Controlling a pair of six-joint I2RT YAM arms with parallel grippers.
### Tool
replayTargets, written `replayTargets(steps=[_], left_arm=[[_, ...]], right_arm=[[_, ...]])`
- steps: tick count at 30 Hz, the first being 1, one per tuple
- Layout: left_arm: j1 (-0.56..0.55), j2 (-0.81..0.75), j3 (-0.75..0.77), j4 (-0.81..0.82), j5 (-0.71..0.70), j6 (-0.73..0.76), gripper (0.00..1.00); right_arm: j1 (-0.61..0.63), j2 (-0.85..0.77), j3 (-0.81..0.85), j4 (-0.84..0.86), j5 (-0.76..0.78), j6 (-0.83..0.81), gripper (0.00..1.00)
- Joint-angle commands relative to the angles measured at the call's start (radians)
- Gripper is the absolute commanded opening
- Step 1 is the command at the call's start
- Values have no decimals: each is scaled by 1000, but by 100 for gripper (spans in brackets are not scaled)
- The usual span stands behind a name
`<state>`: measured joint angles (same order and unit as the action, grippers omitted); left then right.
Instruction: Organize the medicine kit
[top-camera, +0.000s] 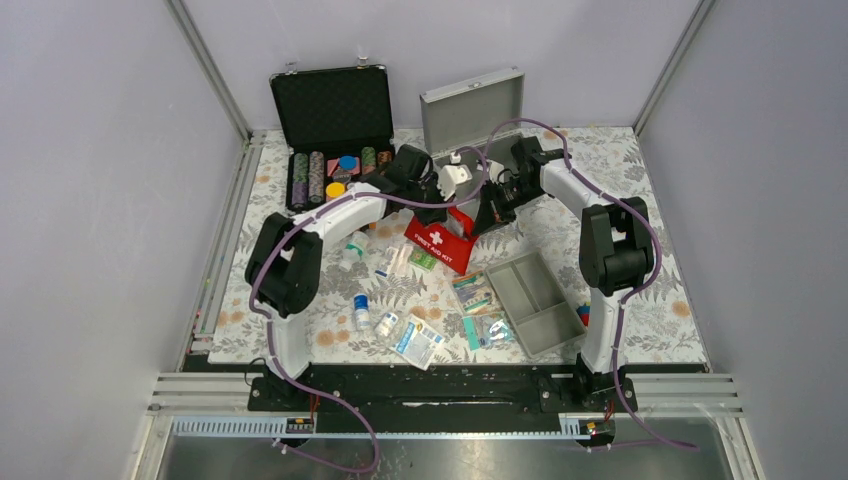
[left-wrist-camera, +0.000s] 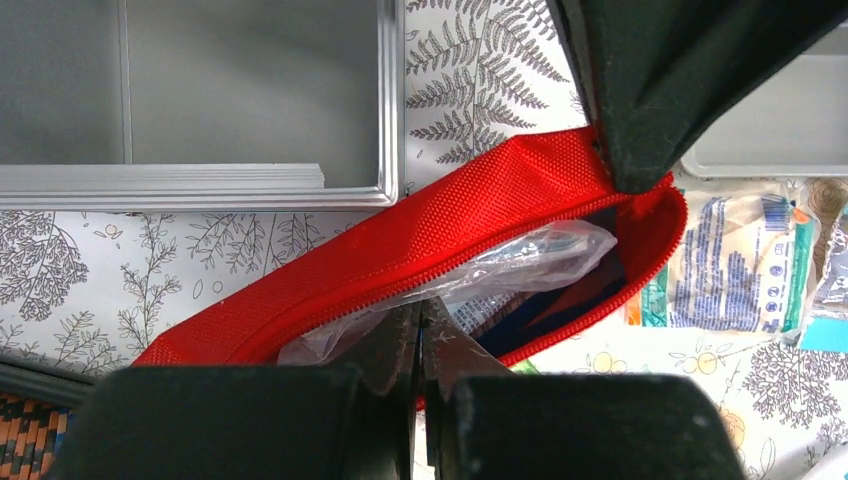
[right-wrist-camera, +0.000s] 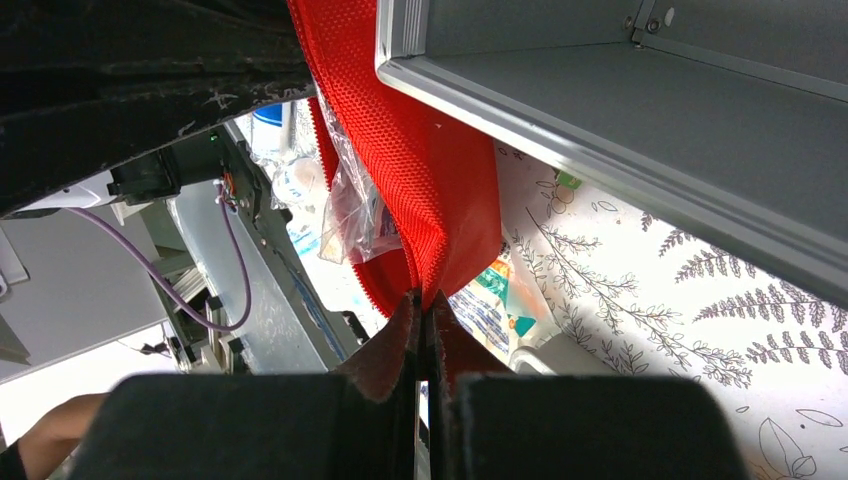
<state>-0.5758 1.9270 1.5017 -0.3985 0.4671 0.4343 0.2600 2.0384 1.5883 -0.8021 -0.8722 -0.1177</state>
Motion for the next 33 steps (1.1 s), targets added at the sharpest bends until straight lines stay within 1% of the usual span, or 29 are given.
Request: replayTargets(steps=[1,5,9,12,15,17,19,21,22,24,28,30,33], left_arm=[[-8,18,28,86,-41,-40,0],[-36,37,-26,153,-92,-4,0],[-56,42,-72,164,-120,24,0],[-56,39,-86,117,-132,35,0],[-54,20,-92,40,-109,47,0],[-44,-6,-87,19,-53,23,0],[-31,-35,-62,26,-17,-42,0],[-24,-58,-16,38,-6,-96,0],[-20,-69,9,43,-5,-125,2],[-7,-88,80,46,2,-182,12],[50,-145,133,58,23,-320,45],[104,-178,122,35,75,-366,58],[200,-221,38,5,172,-393,70]], right_arm=[[4,-33,31,4,5,-12,0],[3,-39,46,16,10,0,0],[4,-42,65,40,-8,29,0],[4,-41,69,58,-20,51,0],[4,-37,68,72,-26,65,0],[4,-32,66,72,-17,64,0],[4,-32,63,71,-1,53,0],[4,-38,55,70,9,40,0],[5,-41,51,70,13,34,0],[4,-46,44,69,20,21,2],[5,-42,47,38,38,-17,4],[4,-39,52,12,35,-45,5],[4,-41,51,-10,17,-82,7]])
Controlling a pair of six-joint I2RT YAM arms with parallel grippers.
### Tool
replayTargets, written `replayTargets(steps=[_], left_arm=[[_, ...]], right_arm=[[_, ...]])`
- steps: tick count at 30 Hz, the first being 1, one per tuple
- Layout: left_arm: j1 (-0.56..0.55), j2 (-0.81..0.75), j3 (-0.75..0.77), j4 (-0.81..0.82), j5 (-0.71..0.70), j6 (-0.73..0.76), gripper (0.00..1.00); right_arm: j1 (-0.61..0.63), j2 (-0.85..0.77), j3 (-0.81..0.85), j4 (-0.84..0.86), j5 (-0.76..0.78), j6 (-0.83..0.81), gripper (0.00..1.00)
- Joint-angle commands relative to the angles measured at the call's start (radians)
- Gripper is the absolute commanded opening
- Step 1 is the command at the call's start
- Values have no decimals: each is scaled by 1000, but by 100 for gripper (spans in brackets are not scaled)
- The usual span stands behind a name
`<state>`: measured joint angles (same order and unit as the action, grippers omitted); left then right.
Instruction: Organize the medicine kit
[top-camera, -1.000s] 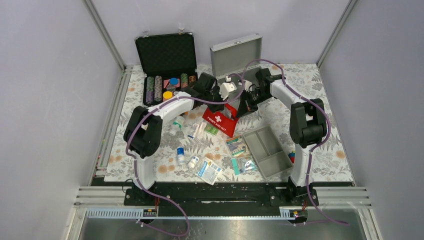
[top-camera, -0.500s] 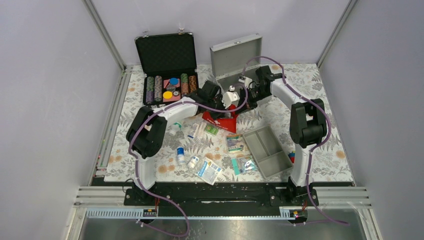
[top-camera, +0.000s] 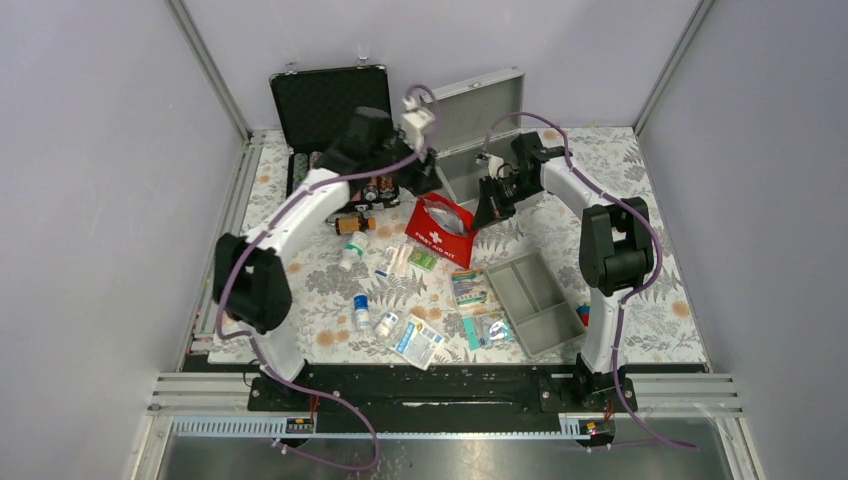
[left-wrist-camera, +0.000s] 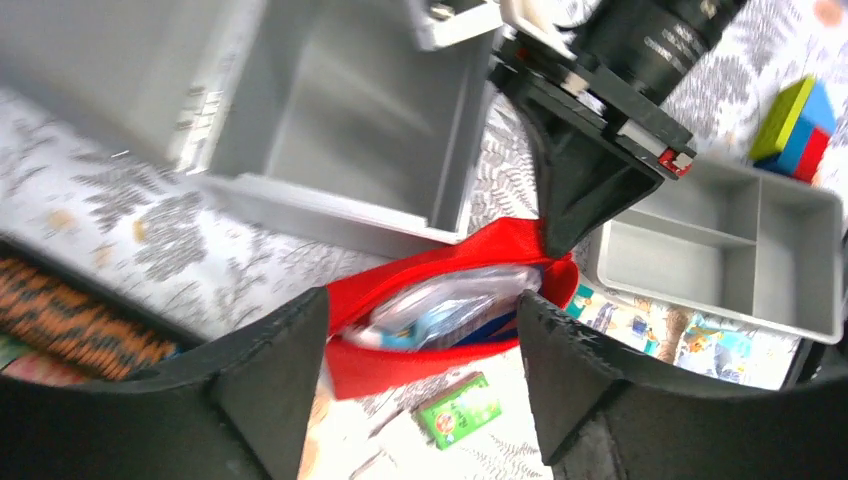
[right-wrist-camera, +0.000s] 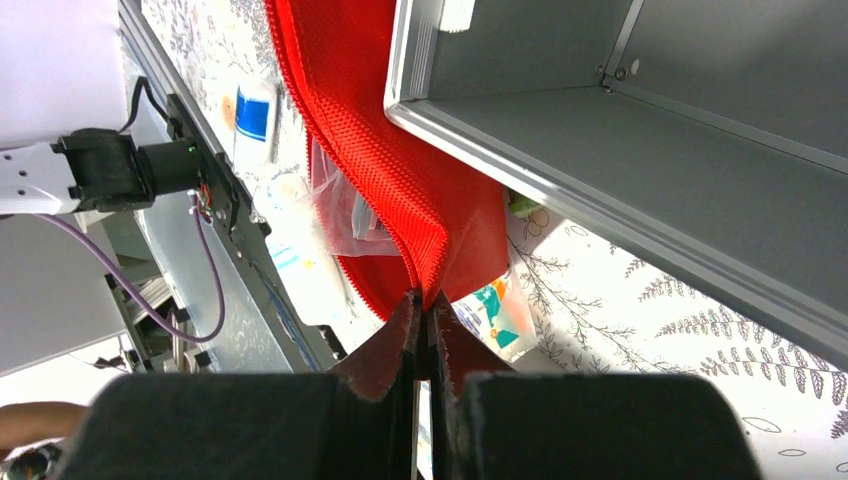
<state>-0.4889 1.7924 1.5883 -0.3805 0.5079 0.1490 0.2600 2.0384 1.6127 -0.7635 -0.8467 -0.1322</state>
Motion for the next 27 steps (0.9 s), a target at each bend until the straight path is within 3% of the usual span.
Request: replayTargets(steps=[1,4,8,16,27], left_arm=[[144,-96,-90,-15,149,-110,75],[214,-101,-220,29,198,-133,78],[228,-46,-314,108,225,-115,81],[226,165,-171,135,267,-133,85],[163,306,-19,-52,471,104,85]], right_arm=[[4,-39,25,-56,-15,-78,7],[4,-37,20,-74,-36,-98,7],[4,-48,7,-107,-108,-171,6],[5,-41,27,-146,-80,-207,8],[7,-19,55,-145,-88,-211,9]])
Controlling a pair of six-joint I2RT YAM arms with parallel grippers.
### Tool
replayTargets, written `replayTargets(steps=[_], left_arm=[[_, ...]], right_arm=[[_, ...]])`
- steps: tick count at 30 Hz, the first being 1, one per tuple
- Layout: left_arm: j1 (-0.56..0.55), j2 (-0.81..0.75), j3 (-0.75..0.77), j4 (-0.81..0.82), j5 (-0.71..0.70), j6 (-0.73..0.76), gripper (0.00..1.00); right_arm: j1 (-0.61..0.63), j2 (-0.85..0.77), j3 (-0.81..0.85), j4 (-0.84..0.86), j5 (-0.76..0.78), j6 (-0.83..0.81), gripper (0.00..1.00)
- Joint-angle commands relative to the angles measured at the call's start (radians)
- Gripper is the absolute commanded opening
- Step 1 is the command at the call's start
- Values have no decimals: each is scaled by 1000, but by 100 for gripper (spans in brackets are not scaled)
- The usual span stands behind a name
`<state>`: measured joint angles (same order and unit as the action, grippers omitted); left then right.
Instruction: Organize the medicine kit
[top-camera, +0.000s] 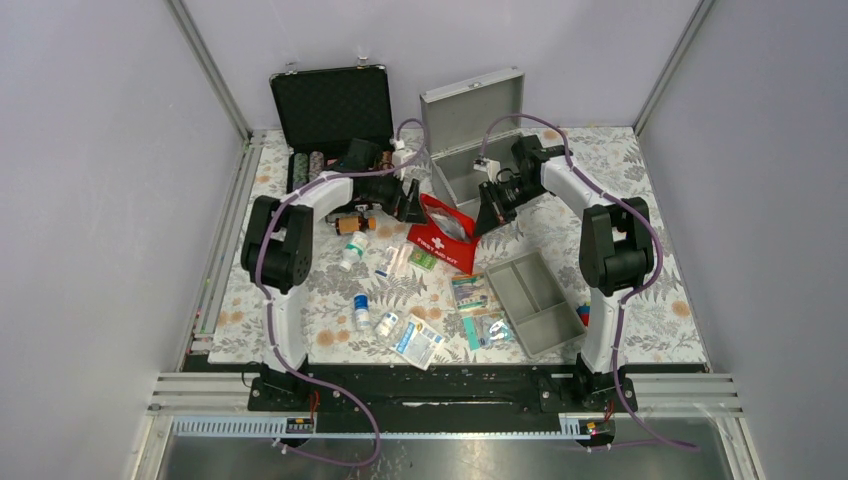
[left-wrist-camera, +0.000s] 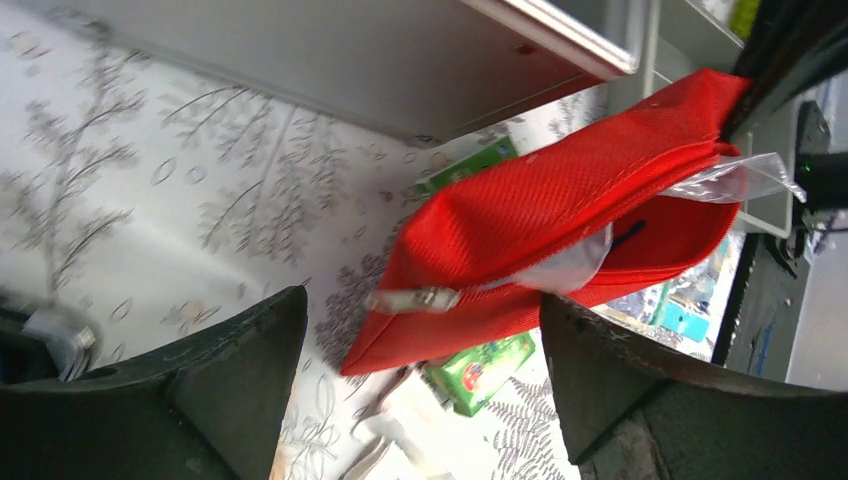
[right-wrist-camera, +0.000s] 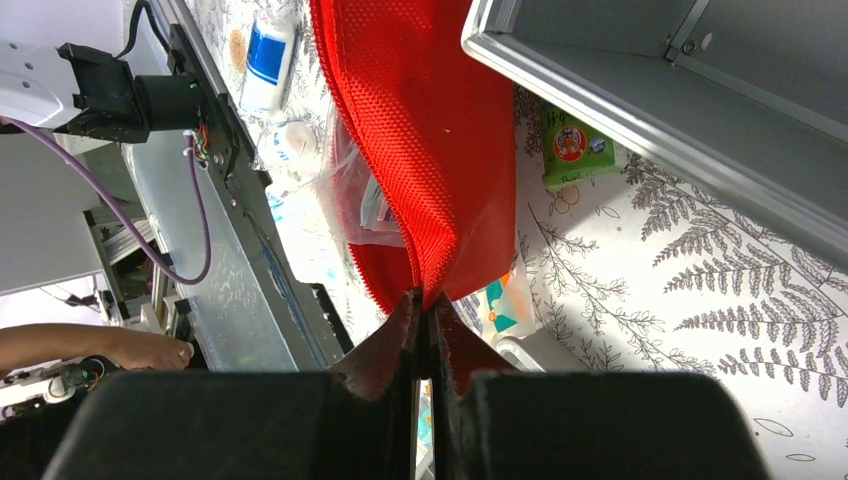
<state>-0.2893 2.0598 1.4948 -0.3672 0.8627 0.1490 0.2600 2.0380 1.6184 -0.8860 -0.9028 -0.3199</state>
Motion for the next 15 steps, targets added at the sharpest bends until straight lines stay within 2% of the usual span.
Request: replayTargets(steps=[1,4,8,15], left_arm=[[-46,55,95,-102,129,129,84],[-82,104,166,-216,143,205,74],[-98,104,170,-228,151,201,49],[-45,-30,142,-231,228,124,10]], right_arm=[[7,-17,52,-23,-30,-25,9],[8,-17,55,-22,-25,-28,9],[7,-25,53,-23,-3,-29,11],[7,-88,59,-41,36,-32,16]])
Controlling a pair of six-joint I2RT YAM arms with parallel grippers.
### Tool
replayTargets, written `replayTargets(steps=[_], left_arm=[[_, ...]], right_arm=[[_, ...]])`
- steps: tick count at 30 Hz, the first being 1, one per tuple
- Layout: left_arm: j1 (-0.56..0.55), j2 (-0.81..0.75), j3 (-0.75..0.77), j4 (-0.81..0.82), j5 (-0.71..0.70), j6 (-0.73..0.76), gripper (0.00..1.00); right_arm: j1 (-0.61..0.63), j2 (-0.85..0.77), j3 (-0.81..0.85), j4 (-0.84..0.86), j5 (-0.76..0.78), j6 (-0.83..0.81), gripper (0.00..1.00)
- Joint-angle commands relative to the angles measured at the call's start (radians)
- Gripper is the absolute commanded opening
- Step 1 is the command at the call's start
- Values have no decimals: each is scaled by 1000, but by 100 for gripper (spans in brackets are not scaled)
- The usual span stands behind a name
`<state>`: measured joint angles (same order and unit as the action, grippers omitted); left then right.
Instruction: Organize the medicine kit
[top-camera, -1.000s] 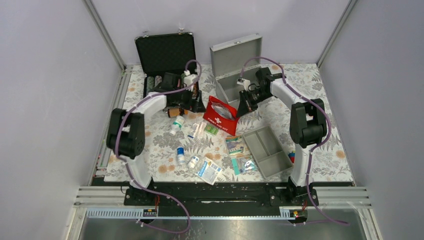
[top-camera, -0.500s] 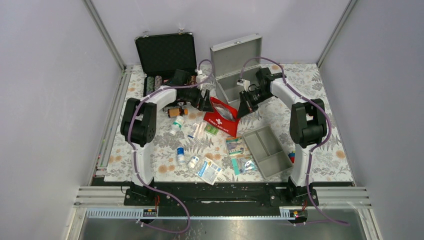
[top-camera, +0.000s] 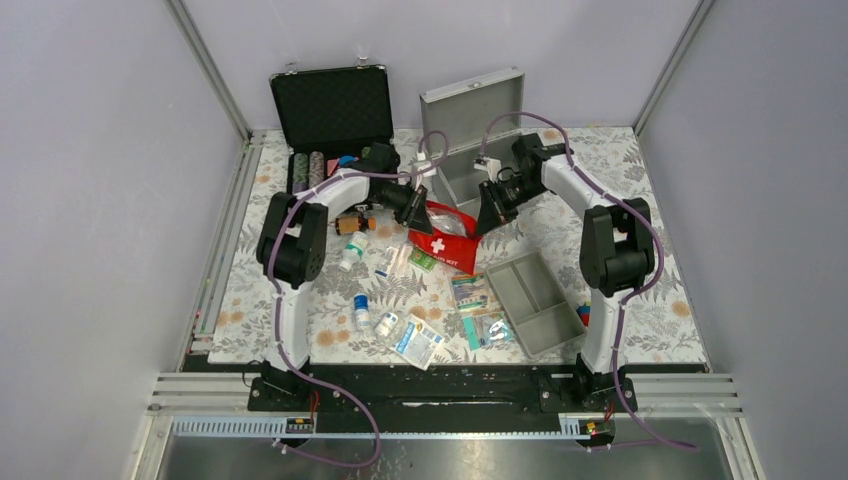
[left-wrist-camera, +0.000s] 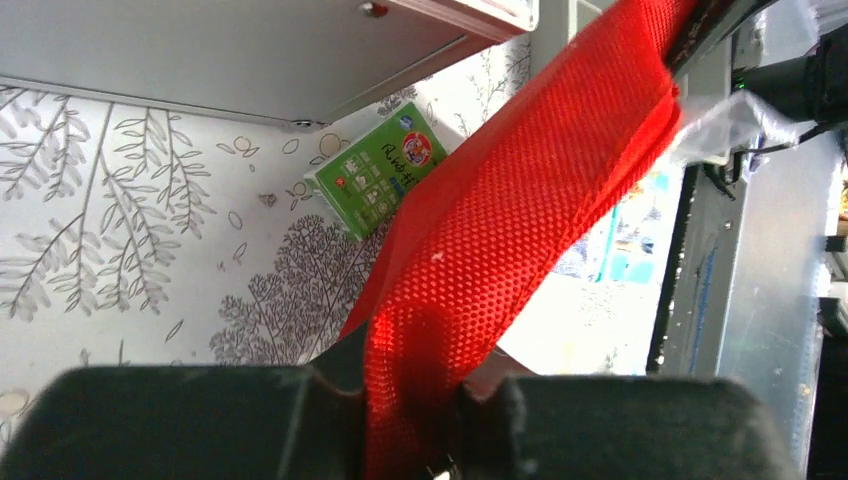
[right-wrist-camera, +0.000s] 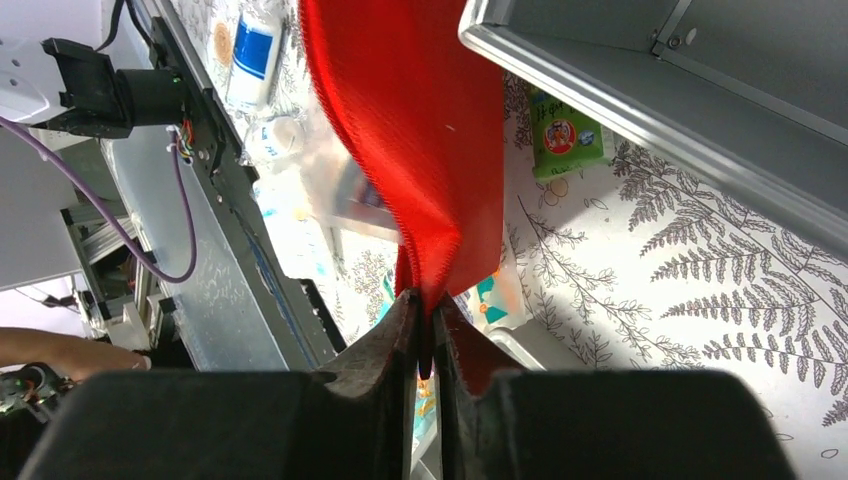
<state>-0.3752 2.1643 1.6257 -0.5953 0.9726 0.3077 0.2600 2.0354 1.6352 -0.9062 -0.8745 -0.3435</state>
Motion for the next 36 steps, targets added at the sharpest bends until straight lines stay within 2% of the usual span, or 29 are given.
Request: replayTargets(steps=[1,4,8,12,14,19,31,34,36], left_arm=[[48,-153,17,-2,136,-69,7],[59,-210,33,-3,175,-127,0],[59,-271,37,2,158,-191,0],[61,-311,36,-22,140,-223,0],[61,-323,41,-26,140,-247,0],[59,-320,92,-66,123,-277,0],[50,-323,143,-215,62,-203,0],[50,-328,149,-230,67,-191,0],[50,-338,151,-241,63,-175,0]], right_arm=[[7,-96,49,-20,2,9,18],[9,-129,88,-19,-25,43,32],[9,-175,189,-21,-14,14,54],[9,-221,272,18,-13,-14,82],[11,-213,302,34,-23,3,88],[40,-132,402,-22,-97,18,98],[130,-71,415,-47,-155,46,98],[131,-60,408,-24,-125,84,76],[129,-53,406,-23,-127,106,69]])
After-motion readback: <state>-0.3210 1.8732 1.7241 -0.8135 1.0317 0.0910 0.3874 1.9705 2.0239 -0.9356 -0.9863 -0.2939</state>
